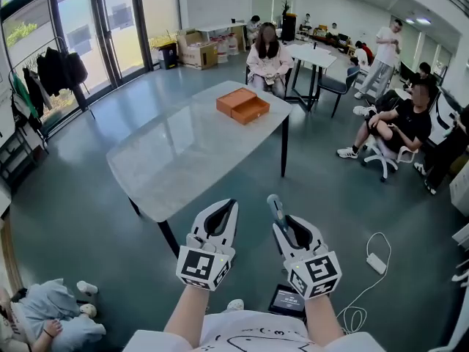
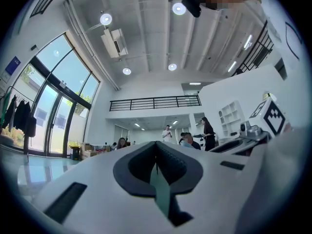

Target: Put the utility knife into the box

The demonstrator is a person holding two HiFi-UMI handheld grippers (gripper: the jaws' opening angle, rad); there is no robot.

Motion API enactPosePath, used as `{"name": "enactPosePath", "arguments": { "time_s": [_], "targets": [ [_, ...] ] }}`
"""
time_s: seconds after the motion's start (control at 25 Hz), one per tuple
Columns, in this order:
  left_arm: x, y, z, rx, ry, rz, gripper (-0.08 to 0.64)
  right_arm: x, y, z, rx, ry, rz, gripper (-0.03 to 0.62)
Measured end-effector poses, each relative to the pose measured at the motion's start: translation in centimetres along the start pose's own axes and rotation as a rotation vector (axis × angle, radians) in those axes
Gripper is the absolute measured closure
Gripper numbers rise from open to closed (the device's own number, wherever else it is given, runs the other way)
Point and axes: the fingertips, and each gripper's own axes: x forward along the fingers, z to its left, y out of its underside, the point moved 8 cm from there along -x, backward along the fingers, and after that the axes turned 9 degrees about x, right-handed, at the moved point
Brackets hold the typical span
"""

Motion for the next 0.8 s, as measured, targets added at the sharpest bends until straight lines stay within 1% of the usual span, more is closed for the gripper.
{"name": "enactPosePath", "arguments": {
  "time_s": [0.2,0.52,0.8],
  "targets": [
    [1.8,1.3,2.2,-0.019,0.012,0.003,0.545,2.8,-0.2,-0.5,-0.003,0.015,0.012,0.460],
    [5.0,3.2,3.9,-0.027,0.034,0.020,0.545,6.4,-0.5,-2.8,0.008,0.031,0.022,0.460],
    [9.2,4.7,5.7,-0.032,0.015,0.035,0.545,10.5,-1.2,-5.8,0.019,0.006,0.024,0.460]
  ]
}}
